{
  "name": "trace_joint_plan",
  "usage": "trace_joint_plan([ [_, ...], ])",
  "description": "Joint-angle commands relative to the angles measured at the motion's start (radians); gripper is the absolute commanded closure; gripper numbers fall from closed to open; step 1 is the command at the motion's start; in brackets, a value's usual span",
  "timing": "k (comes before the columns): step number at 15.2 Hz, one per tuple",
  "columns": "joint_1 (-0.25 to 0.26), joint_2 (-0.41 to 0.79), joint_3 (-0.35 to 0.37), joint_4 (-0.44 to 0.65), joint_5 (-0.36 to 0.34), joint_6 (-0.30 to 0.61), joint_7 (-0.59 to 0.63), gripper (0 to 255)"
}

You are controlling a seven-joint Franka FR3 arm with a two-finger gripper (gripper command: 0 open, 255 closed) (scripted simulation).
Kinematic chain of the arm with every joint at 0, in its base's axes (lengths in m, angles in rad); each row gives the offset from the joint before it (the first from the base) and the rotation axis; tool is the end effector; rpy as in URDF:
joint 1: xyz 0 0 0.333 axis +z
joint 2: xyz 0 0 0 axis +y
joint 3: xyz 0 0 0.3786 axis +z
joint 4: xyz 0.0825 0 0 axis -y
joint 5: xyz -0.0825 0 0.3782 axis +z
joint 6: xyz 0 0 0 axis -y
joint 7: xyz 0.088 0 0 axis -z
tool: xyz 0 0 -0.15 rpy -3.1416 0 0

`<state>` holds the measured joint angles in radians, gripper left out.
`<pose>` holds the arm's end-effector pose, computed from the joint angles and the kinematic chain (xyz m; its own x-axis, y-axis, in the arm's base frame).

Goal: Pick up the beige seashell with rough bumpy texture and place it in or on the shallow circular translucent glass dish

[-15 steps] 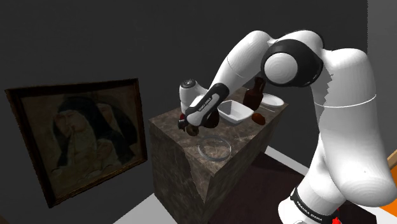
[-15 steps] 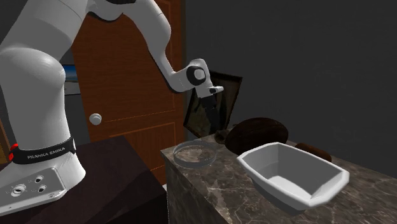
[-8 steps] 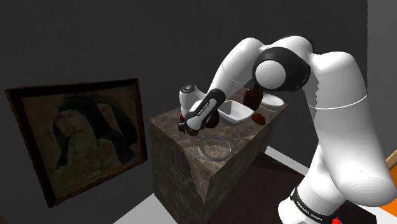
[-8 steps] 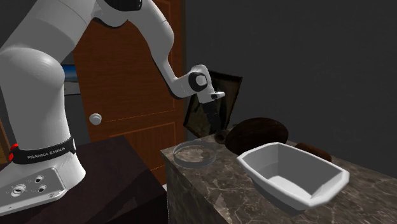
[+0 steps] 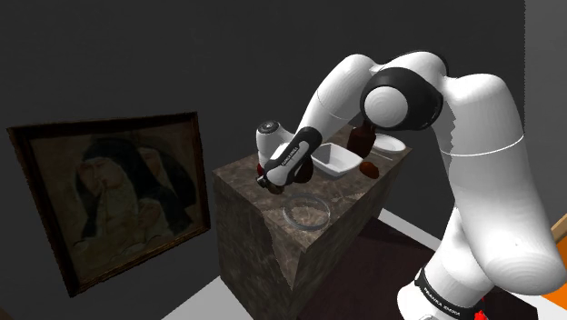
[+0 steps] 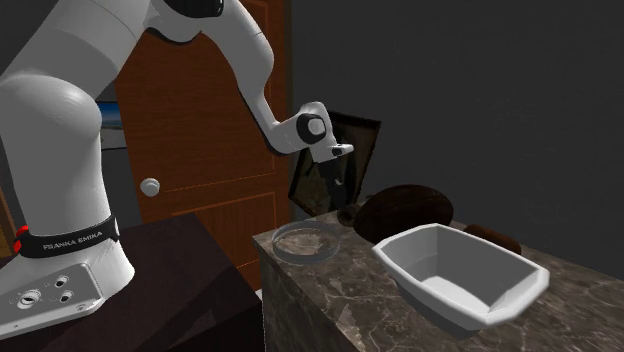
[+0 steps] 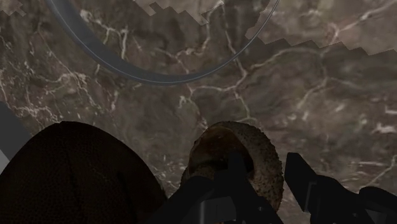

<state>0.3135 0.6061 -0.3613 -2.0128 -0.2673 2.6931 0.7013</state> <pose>0.6473 -0.0177 0.1895 0.8888 -0.3889 0.2423 -0.4417 -0.8678 0.2276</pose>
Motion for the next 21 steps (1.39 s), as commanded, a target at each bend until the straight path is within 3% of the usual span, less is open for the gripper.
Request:
trace_joint_plan([
  [1, 0.0, 0.0, 0.0, 0.0, 0.0, 0.0, 0.0, 255],
  [7, -0.001, 0.0, 0.0, 0.0, 0.0, 0.0, 0.0, 255],
  [21, 0.02, -0.157, -0.018, -0.018, -0.014, -0.134, -0.033, 255],
])
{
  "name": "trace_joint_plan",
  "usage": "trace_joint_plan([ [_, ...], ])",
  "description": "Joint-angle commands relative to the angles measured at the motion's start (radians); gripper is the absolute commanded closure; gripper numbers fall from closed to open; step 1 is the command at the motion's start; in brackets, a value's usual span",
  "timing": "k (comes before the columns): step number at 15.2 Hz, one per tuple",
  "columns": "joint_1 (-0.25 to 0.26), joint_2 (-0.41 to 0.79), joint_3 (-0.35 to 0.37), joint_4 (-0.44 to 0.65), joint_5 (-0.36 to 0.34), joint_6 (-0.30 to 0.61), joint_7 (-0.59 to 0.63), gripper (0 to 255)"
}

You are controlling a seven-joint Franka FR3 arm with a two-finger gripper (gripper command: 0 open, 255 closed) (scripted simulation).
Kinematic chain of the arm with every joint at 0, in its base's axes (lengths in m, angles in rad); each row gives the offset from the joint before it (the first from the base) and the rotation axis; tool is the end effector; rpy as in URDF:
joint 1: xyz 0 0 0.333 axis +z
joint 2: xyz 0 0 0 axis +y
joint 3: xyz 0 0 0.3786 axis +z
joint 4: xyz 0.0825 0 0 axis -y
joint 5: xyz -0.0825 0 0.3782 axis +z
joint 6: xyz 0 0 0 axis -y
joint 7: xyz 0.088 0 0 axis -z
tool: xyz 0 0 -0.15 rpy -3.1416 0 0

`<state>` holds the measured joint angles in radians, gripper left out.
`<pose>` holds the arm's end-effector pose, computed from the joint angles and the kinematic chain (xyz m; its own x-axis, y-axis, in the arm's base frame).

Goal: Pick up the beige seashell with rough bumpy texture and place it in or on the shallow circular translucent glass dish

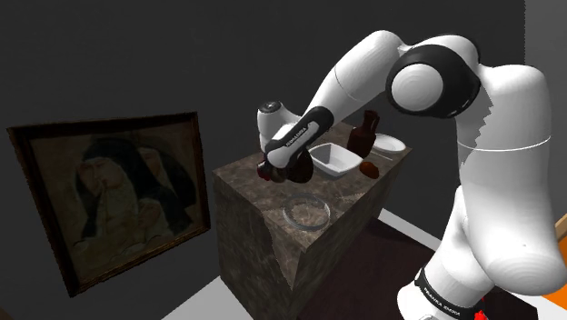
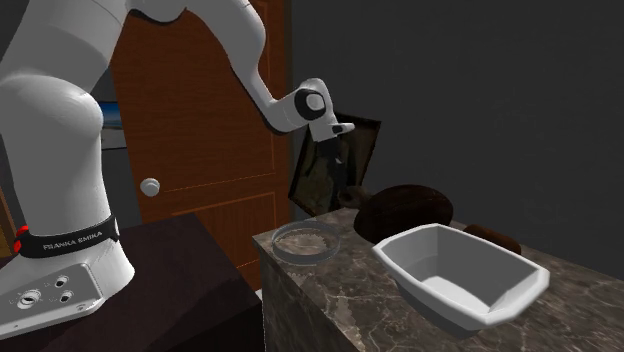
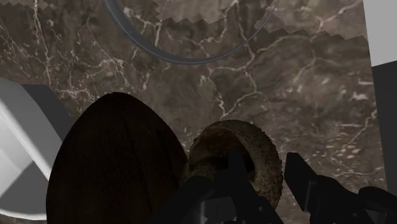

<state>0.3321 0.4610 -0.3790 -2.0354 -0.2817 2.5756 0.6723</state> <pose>0.6377 -0.0206 0.2599 0.8887 -0.3894 0.2419 -0.4422 -0.8674 0.2282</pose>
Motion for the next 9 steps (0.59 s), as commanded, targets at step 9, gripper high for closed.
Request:
trace_joint_plan([
  [9, 0.06, -0.203, -0.049, -0.182, -0.096, -0.025, 0.058, 255],
])
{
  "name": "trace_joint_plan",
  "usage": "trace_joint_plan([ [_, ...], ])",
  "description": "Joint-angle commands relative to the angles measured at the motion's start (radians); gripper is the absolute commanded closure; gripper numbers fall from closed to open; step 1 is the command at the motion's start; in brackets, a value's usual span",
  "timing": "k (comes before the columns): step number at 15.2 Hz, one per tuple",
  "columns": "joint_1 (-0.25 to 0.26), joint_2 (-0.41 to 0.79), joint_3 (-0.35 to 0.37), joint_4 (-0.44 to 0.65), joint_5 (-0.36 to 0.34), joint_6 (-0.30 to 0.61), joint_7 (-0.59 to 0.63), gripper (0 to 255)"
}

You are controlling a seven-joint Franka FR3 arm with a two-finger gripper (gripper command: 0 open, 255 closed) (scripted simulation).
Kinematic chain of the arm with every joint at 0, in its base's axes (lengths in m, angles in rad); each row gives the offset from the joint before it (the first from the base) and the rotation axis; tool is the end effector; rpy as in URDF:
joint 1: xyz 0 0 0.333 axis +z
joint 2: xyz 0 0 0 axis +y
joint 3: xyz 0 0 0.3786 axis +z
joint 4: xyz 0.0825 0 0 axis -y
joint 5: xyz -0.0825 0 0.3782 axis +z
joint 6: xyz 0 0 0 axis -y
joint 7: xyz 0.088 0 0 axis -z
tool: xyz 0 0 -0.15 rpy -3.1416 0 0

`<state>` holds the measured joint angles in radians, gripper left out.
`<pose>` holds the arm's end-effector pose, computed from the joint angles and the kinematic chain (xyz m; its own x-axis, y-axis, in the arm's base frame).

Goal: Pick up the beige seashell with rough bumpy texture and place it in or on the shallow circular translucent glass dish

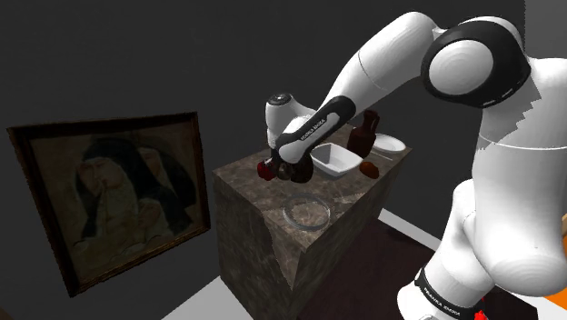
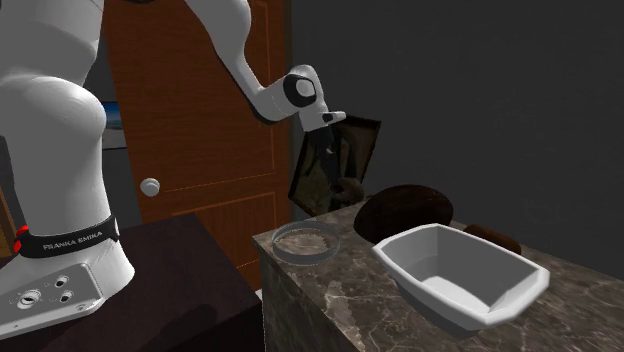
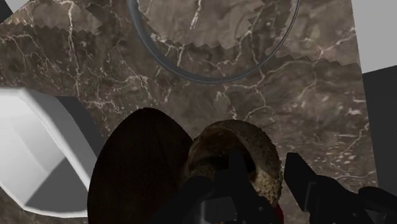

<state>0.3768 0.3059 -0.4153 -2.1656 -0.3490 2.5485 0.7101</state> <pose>0.5928 -0.0208 0.2969 0.8885 -0.3899 0.2422 -0.4428 -0.8669 0.2289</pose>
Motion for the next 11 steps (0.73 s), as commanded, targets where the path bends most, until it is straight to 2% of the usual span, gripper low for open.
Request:
trace_joint_plan([
  [1, 0.028, -0.085, -0.024, -0.096, -0.056, 0.007, 0.042, 255],
  [6, 0.064, -0.285, -0.057, -0.301, -0.211, 0.001, 0.16, 255],
  [10, 0.055, -0.465, -0.05, -0.458, -0.331, -0.041, 0.248, 255],
  [11, 0.051, -0.45, -0.05, -0.461, -0.335, -0.025, 0.255, 255],
])
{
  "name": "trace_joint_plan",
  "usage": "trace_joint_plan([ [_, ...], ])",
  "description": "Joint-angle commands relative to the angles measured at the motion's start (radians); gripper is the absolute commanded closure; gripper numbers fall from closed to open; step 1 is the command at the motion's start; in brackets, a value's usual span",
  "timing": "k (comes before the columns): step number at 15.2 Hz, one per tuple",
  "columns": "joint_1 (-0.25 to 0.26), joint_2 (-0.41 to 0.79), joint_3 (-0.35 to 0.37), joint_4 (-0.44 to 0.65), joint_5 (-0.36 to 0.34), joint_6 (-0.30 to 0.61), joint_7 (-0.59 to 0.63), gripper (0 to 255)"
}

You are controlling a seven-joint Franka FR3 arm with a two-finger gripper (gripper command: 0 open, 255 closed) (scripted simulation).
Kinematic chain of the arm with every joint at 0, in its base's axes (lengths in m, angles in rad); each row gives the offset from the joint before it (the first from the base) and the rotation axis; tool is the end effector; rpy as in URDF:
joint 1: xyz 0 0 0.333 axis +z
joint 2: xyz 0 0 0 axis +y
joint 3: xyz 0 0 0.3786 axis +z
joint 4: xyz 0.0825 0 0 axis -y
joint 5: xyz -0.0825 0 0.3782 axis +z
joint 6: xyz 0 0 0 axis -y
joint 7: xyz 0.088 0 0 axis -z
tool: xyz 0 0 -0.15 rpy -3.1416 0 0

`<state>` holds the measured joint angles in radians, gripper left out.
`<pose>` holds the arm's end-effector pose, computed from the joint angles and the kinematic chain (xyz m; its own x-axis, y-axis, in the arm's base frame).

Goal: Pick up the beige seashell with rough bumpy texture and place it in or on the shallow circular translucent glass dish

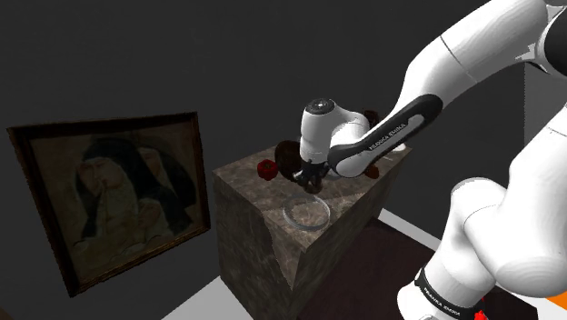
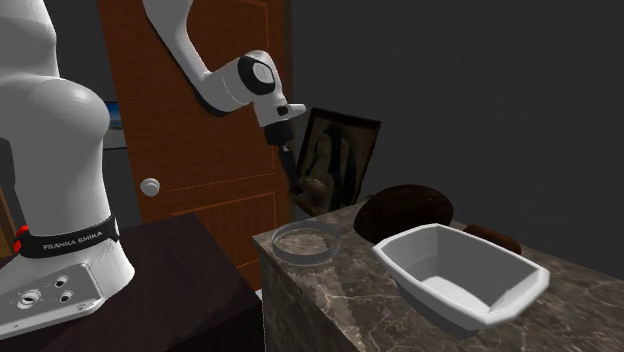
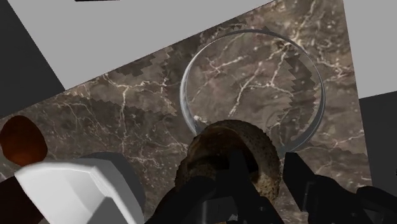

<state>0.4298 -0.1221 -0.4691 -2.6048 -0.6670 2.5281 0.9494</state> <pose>0.4290 -0.0238 0.3203 0.8885 -0.3906 0.2408 -0.4430 -0.8671 0.2280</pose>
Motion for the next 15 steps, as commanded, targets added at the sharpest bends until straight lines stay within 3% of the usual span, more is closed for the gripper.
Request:
trace_joint_plan([
  [1, -0.003, -0.008, 0.003, -0.024, -0.022, 0.012, 0.023, 255],
  [15, -0.017, 0.226, -0.014, -0.021, -0.102, 0.238, 0.142, 255],
])
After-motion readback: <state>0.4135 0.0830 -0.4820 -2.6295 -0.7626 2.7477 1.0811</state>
